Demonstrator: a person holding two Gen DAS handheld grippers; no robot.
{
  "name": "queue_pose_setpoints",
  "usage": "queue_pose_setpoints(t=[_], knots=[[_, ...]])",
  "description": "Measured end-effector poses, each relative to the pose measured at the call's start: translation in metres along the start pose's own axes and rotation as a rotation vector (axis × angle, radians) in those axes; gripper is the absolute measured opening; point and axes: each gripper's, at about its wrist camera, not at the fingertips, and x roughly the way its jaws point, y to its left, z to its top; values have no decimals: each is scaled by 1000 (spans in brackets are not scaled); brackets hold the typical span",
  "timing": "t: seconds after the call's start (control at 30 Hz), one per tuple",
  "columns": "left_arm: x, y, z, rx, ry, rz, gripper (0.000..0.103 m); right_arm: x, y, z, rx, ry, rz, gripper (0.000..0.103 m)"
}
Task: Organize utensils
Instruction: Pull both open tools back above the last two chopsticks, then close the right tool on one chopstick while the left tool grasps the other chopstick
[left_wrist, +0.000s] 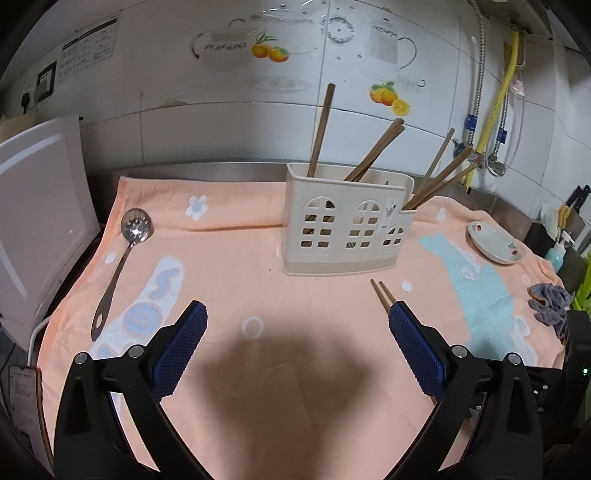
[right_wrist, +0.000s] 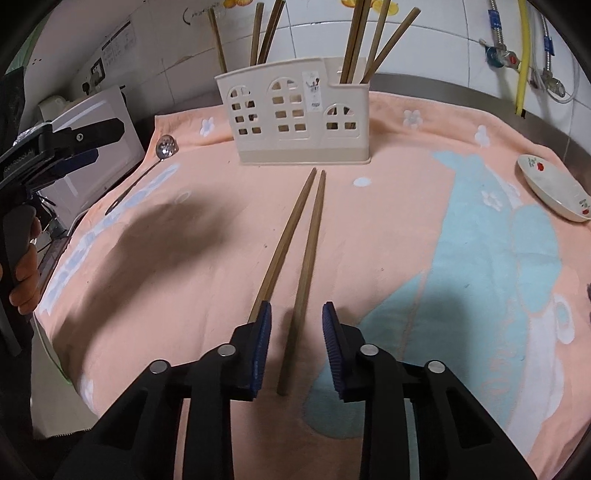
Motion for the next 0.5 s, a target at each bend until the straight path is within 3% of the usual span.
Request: queue_pose_setpoints(t=[0.5], knots=[[8, -5, -16, -8, 43, -13, 98, 13, 4, -3, 9, 23, -30, 14]])
